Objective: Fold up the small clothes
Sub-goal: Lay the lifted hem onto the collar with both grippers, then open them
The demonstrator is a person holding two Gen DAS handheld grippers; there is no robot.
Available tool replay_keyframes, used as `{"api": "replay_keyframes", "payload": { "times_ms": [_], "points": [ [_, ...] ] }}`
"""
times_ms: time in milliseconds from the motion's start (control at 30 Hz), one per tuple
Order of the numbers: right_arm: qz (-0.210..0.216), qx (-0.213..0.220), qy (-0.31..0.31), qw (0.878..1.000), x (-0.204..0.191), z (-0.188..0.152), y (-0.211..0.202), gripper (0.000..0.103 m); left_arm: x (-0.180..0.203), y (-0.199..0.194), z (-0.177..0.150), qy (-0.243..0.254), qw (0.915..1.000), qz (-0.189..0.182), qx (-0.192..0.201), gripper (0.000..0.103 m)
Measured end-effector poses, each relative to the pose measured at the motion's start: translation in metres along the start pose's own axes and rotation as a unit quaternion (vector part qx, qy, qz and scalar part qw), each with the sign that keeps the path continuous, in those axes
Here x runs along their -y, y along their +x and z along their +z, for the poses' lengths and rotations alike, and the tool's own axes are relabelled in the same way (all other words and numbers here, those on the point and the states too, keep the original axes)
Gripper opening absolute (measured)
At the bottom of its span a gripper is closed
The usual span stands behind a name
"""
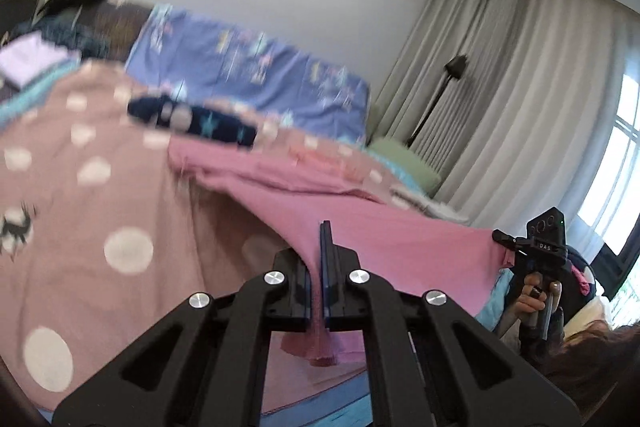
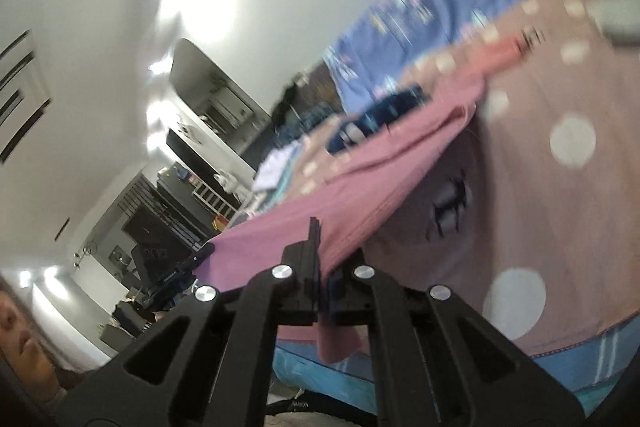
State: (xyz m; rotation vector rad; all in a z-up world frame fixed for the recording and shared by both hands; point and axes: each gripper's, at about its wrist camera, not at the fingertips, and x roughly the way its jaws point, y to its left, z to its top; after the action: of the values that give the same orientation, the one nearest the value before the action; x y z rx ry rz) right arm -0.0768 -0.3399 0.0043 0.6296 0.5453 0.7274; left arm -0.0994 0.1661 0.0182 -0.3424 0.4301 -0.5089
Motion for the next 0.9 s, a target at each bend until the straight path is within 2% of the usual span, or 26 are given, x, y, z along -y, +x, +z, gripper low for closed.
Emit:
{"api": "replay_keyframes", "payload": {
  "times_ms": [67,133,233,367,533,667,767,900],
  "points": [
    [-0.005,0.022,-0.038,0.999,-0.019,-0.001,-0.022,0.003,0.021,-0.027,0.002,0.028,0.9993,-0.002,0.025,0.003],
    [-0.046,0.035,-0.077,0.995,-0.034,-0.004,-0.034,0.003,0.034,-0.04,0.0,0.049,0.9983,-0.003,0.031,0.004],
    [-0.067,0.016,-0.066,0.995,-0.023,-0.005,-0.026,0.003,0.033,-0.028,-0.011,0.053,0.9985,0.012,-0.011,0.004],
    [-0.064,-0.028,-0.006,0.998,0.015,-0.004,0.017,0.003,0.002,0.011,-0.027,0.0,0.9973,0.02,-0.071,0.005],
    [-0.07,-0.05,0.032,0.996,0.044,0.0,0.055,0.003,-0.024,0.048,-0.031,-0.034,0.9934,0.024,-0.107,0.006],
    [-0.081,-0.052,0.055,0.994,0.066,0.023,0.083,0.003,-0.042,0.07,-0.011,-0.041,0.9933,0.04,-0.1,0.006],
    [-0.088,-0.051,0.05,0.994,0.081,0.055,0.114,0.003,-0.056,0.088,0.012,-0.041,0.994,0.054,-0.085,0.006],
    [-0.096,-0.054,0.053,0.993,0.104,0.088,0.156,0.003,-0.08,0.129,0.048,-0.037,0.9932,0.084,-0.072,0.006]
  ]
}}
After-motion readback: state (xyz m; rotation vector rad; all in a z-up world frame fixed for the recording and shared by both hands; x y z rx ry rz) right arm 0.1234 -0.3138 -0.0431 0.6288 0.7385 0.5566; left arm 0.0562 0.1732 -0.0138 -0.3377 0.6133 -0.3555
